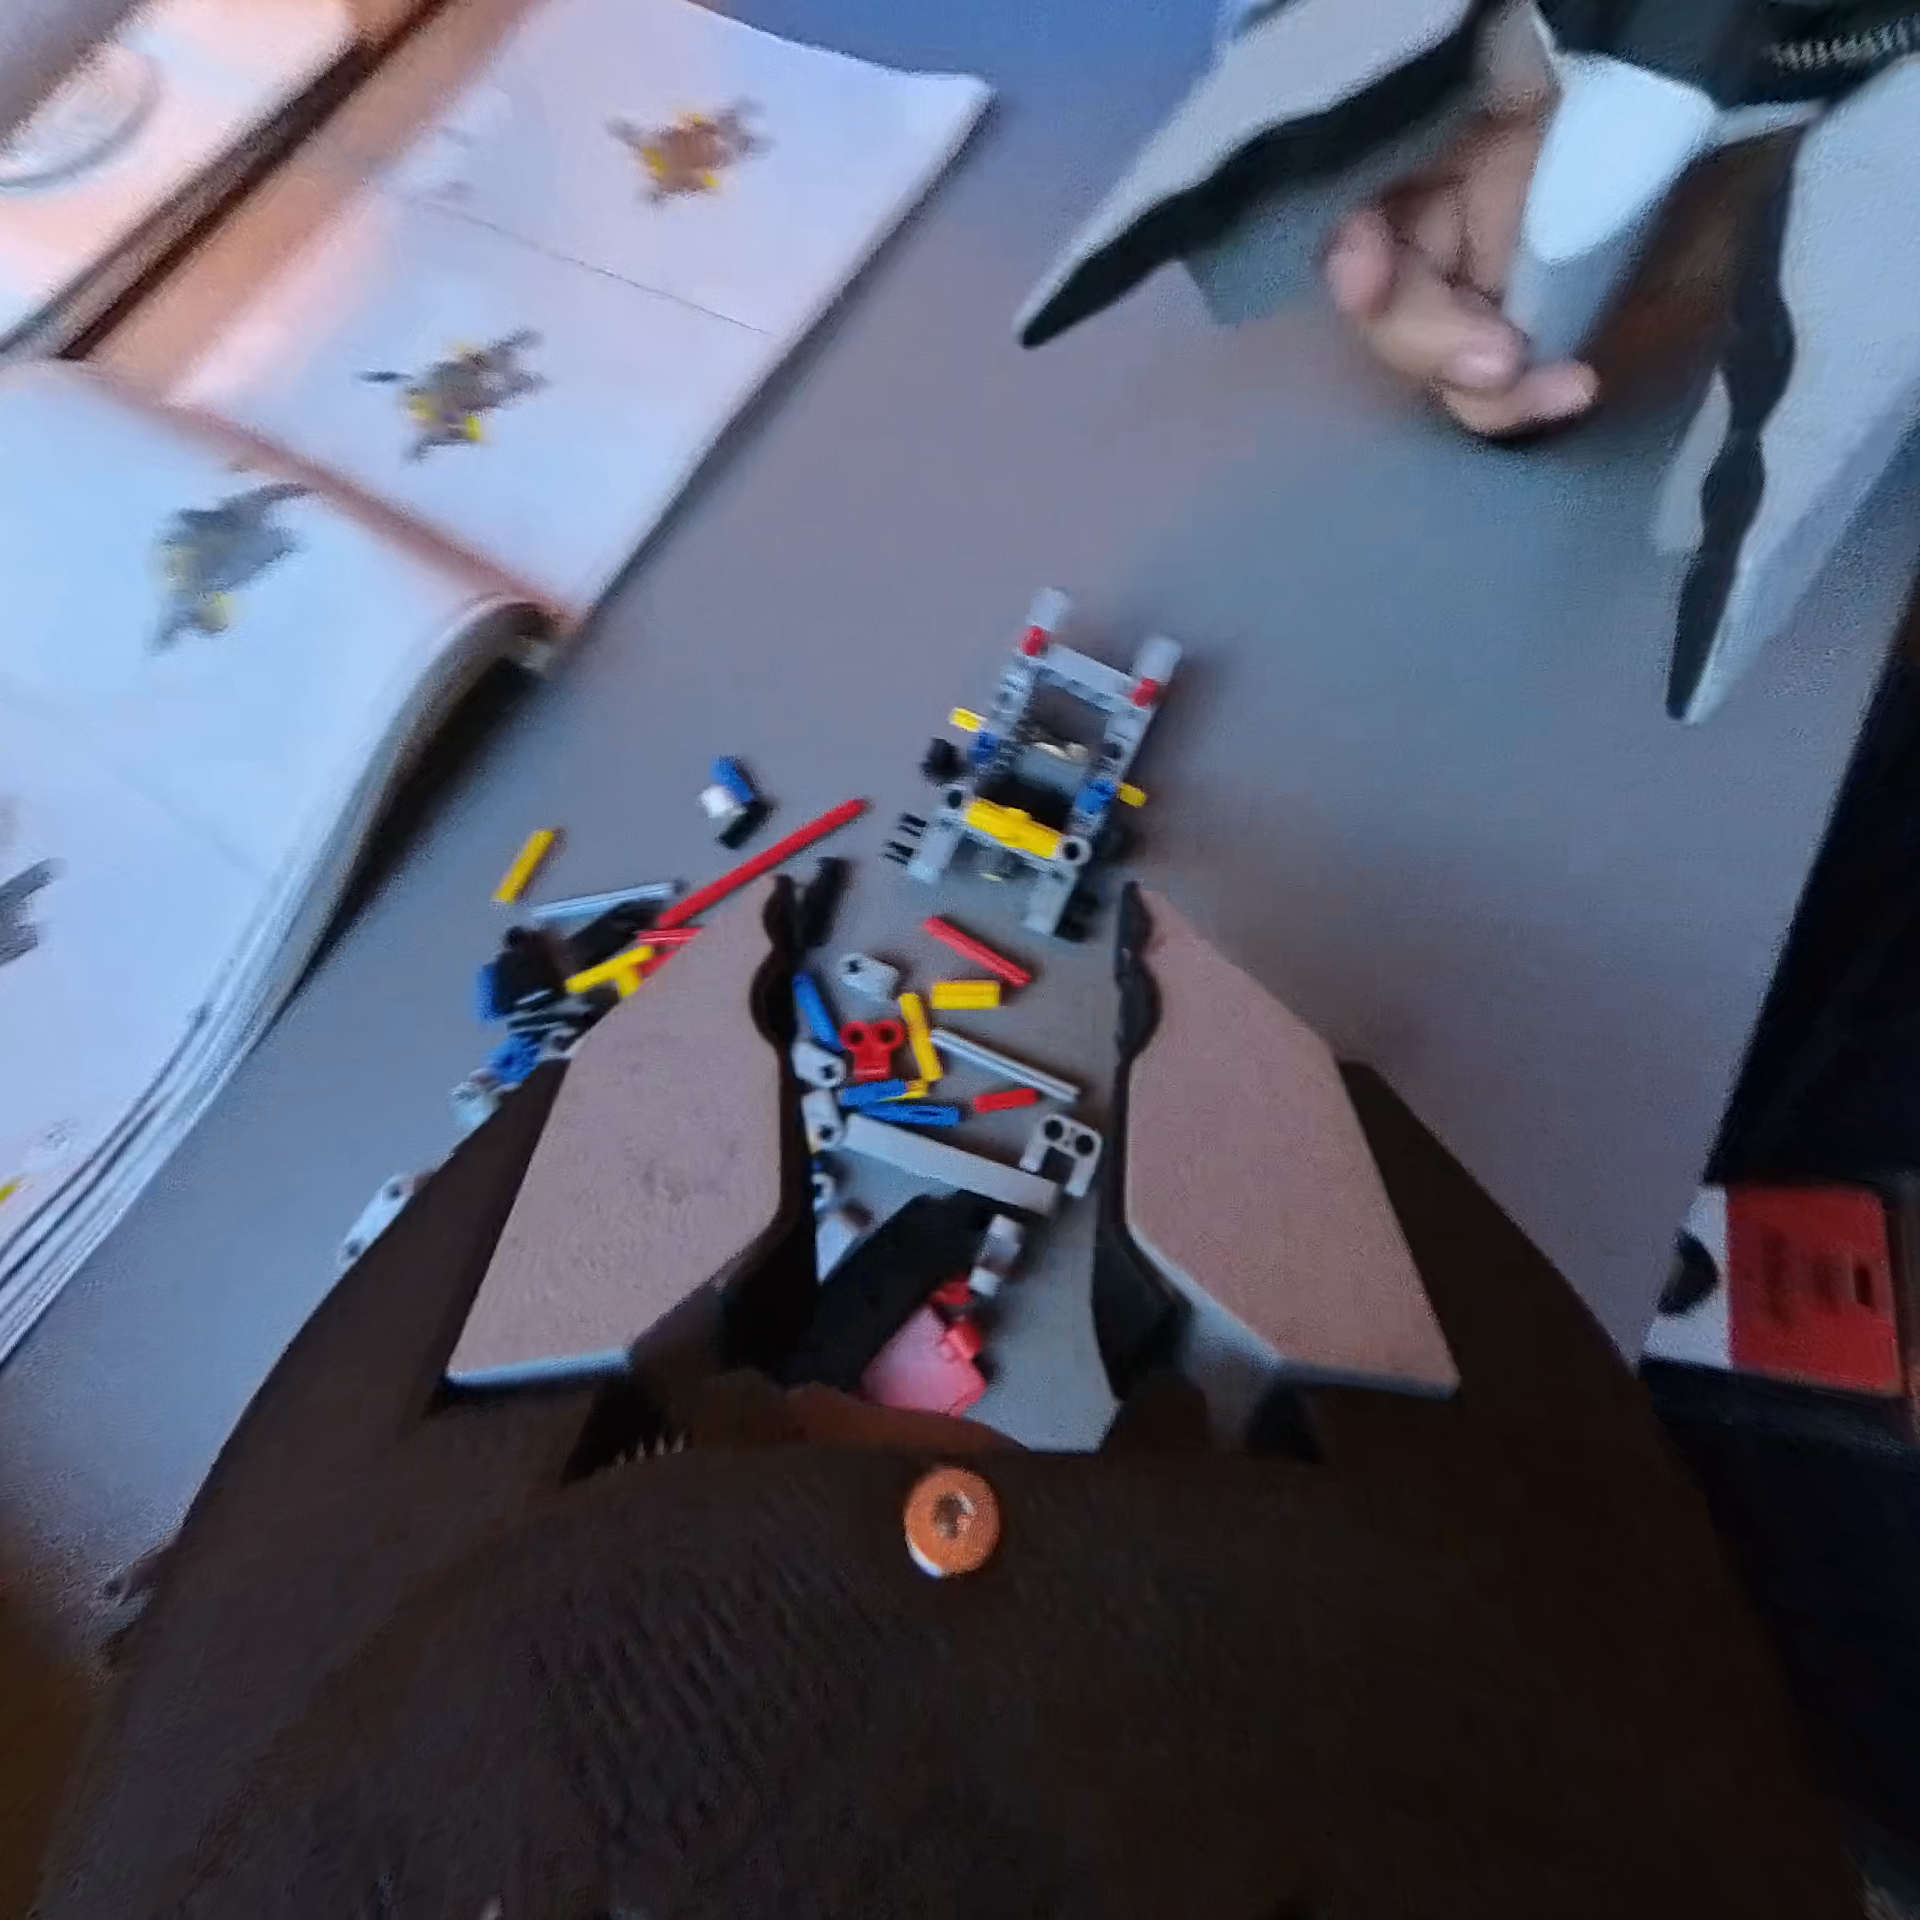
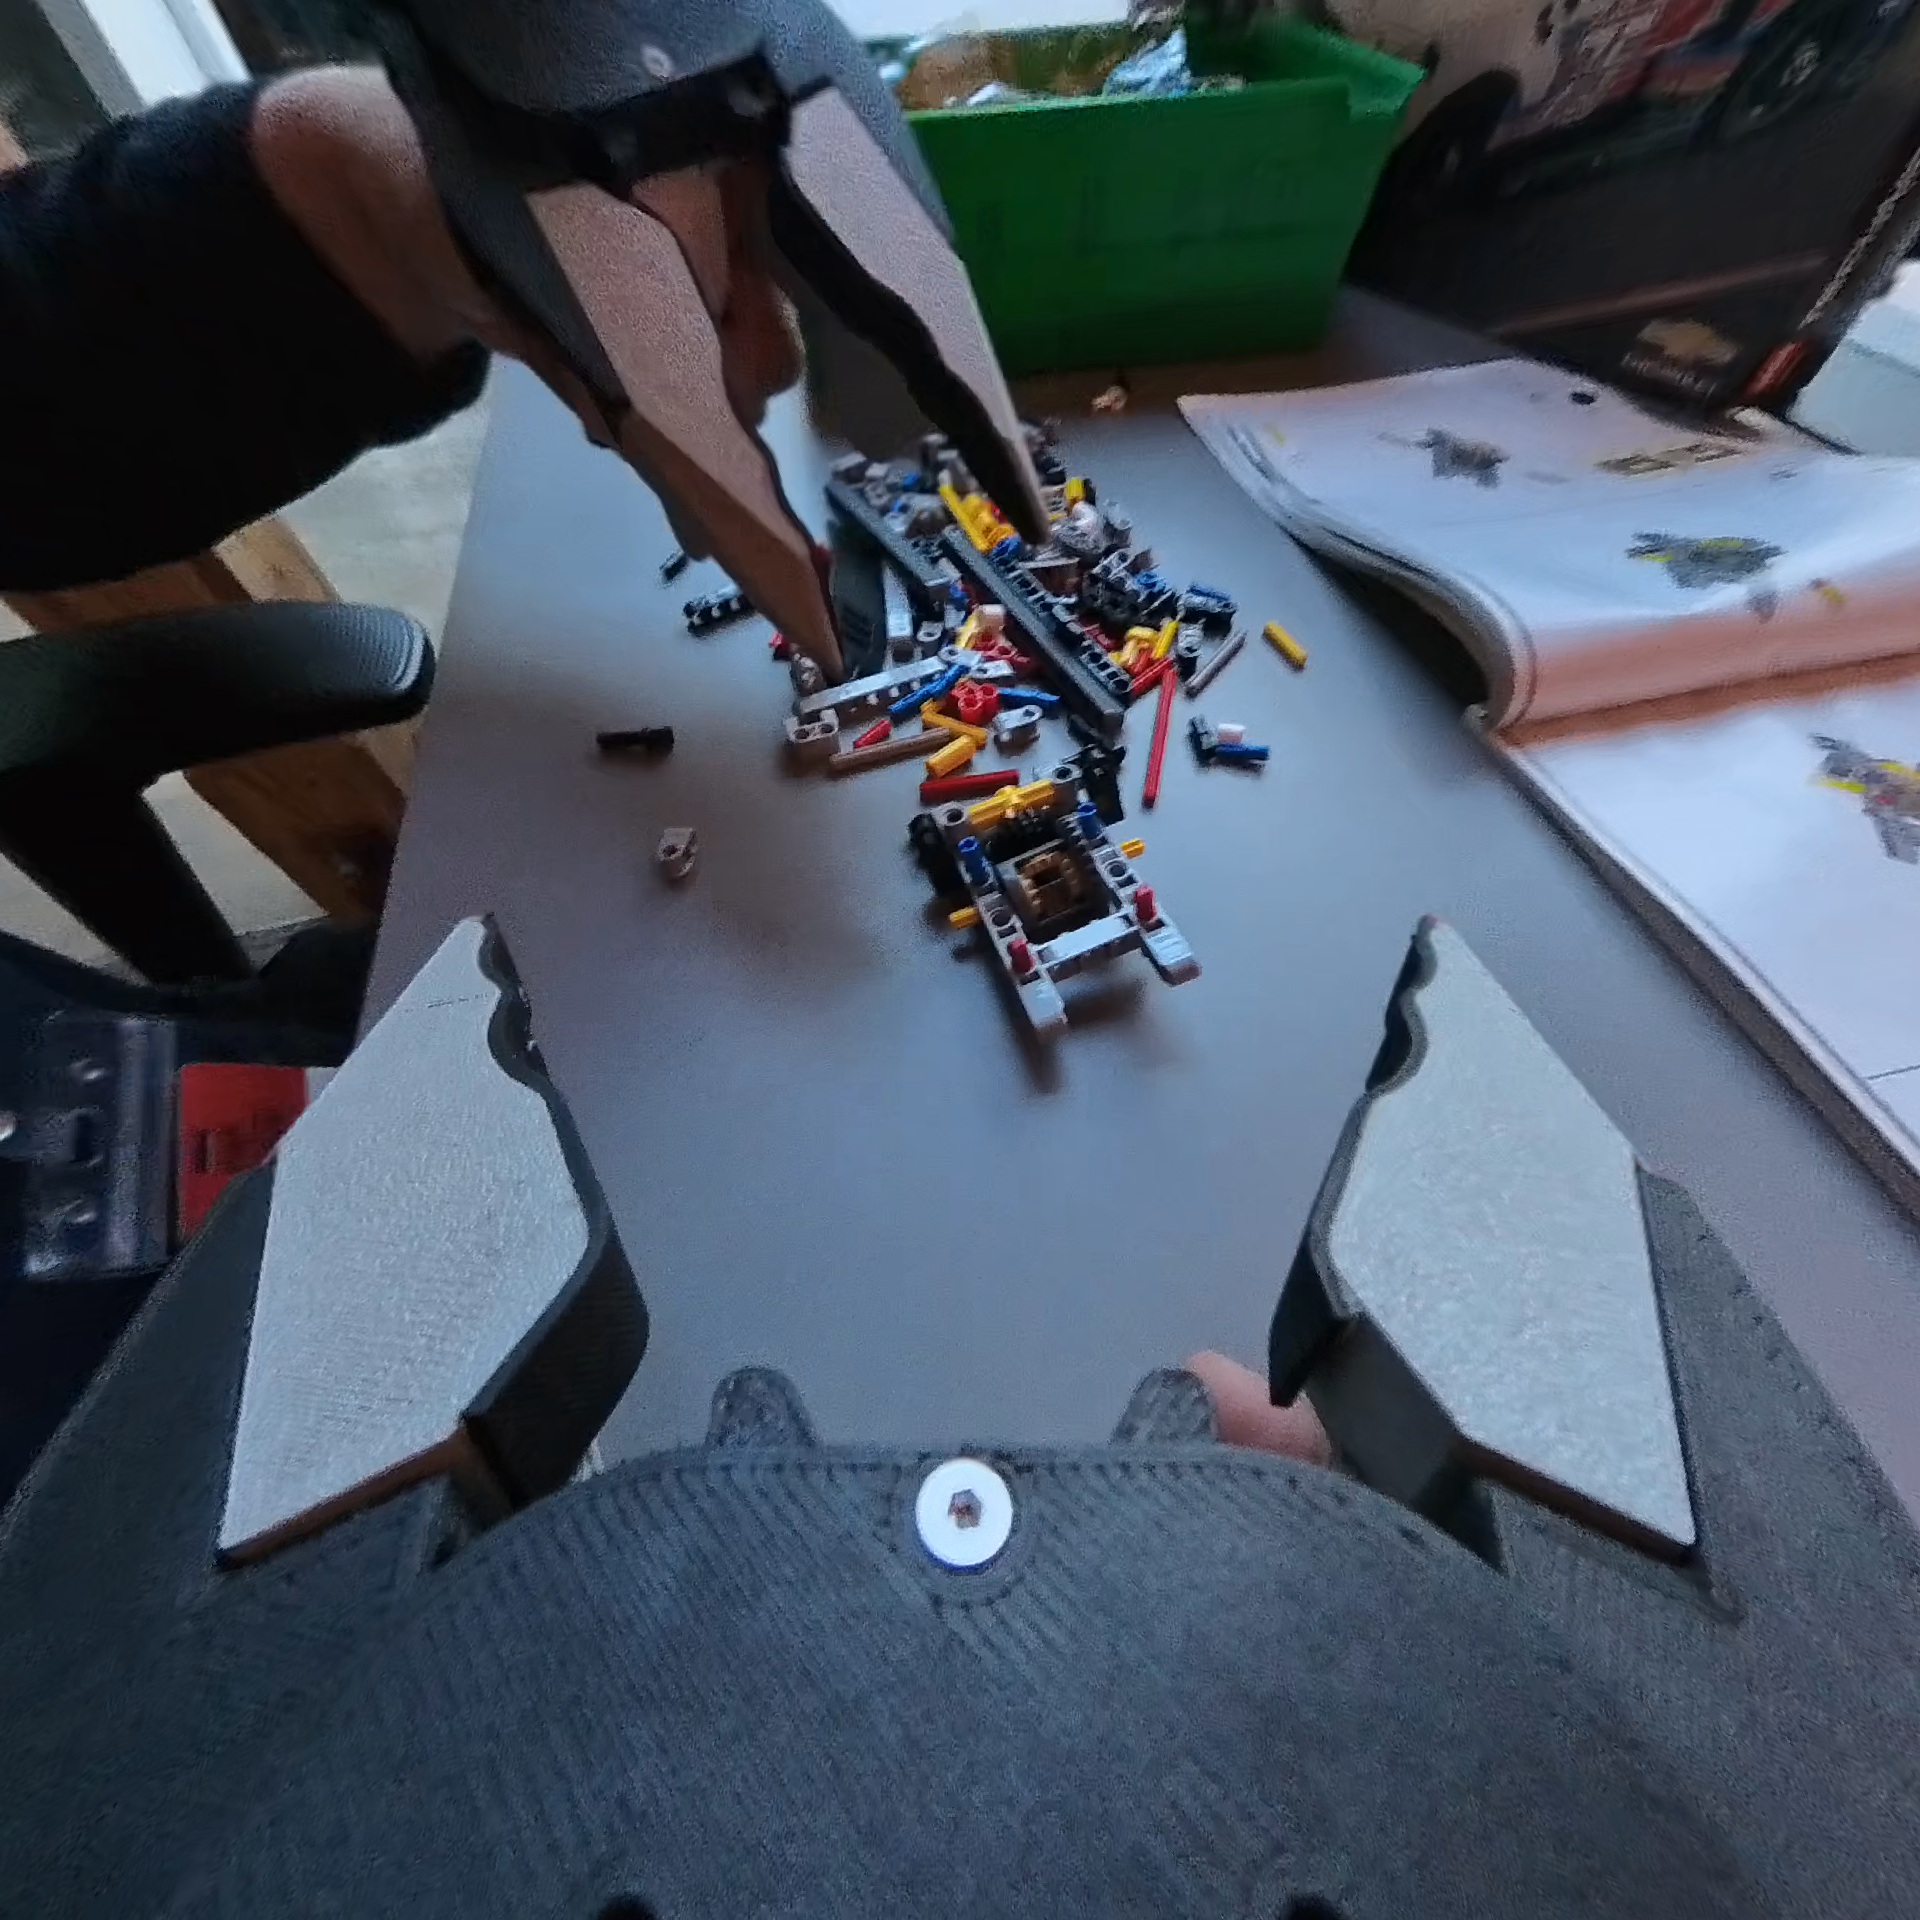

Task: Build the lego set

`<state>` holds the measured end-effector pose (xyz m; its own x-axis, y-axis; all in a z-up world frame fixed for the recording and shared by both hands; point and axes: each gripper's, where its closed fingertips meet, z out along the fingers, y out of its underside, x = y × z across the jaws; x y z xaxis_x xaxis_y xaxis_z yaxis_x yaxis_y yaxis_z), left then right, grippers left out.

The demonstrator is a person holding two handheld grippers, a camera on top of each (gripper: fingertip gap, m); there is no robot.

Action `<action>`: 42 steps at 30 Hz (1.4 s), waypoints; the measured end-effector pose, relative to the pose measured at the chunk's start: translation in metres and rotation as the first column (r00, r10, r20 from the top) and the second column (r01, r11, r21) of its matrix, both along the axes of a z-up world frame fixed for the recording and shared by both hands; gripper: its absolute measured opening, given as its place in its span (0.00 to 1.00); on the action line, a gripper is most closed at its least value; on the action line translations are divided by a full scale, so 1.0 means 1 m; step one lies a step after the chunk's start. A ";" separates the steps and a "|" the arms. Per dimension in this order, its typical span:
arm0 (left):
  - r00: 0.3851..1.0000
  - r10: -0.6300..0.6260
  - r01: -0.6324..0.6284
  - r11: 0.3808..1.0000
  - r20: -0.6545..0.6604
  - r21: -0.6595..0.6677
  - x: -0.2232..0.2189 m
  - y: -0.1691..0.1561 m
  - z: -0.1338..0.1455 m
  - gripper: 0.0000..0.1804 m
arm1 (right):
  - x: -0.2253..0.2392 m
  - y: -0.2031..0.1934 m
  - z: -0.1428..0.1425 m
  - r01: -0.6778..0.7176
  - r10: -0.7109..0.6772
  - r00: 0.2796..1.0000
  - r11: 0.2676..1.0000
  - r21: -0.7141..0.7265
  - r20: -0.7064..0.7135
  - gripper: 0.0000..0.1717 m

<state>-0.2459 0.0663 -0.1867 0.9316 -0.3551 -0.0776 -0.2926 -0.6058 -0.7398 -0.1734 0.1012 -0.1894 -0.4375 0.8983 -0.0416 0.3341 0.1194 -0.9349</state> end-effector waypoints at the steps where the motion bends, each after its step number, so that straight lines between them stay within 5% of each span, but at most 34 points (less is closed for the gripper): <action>1: 0.999 -0.032 0.032 0.999 -0.012 -0.023 0.006 0.001 -0.007 0.35 | 0.002 -0.003 -0.002 -0.013 0.013 1.000 1.000 0.003 0.014 0.91; 5: 0.989 -0.130 0.119 0.983 -0.077 -0.139 0.017 0.010 -0.036 0.41 | 0.008 -0.009 -0.010 -0.053 0.050 0.995 0.998 0.042 0.085 0.90; 9: 0.968 -0.202 0.165 0.959 -0.150 -0.232 0.011 0.022 -0.051 0.38 | 0.017 -0.009 -0.029 -0.115 0.101 0.964 0.992 0.043 0.246 0.58; 15: 0.939 -0.298 0.244 0.928 -0.171 -0.281 0.019 0.034 -0.059 0.33 | 0.008 0.019 -0.025 0.000 -0.024 0.978 0.993 0.117 0.208 0.21; 20: 0.896 -0.375 0.312 0.913 -0.238 -0.263 0.027 0.033 -0.056 0.33 | 0.009 0.033 -0.033 0.037 -0.080 0.970 0.982 0.186 0.230 0.33; 25: 0.767 -0.483 0.426 0.876 -0.423 -0.228 0.038 0.022 -0.050 0.33 | 0.011 0.018 -0.049 -0.057 -0.025 0.967 0.949 0.310 0.253 0.33; 28: 0.807 -0.470 0.410 0.881 -0.357 -0.235 0.042 0.018 -0.052 0.33 | 0.009 0.007 -0.054 -0.090 0.001 0.969 0.932 0.351 0.247 0.25; 35: 0.905 -0.391 0.354 0.911 -0.168 -0.212 0.047 0.007 -0.055 0.33 | 0.003 0.000 -0.052 -0.076 0.003 0.985 0.904 0.421 0.171 0.26; 42: 0.895 -0.436 0.417 0.894 -0.099 -0.166 0.048 0.008 -0.050 0.33 | 0.001 -0.006 -0.050 -0.100 0.038 0.987 0.904 0.416 0.155 0.26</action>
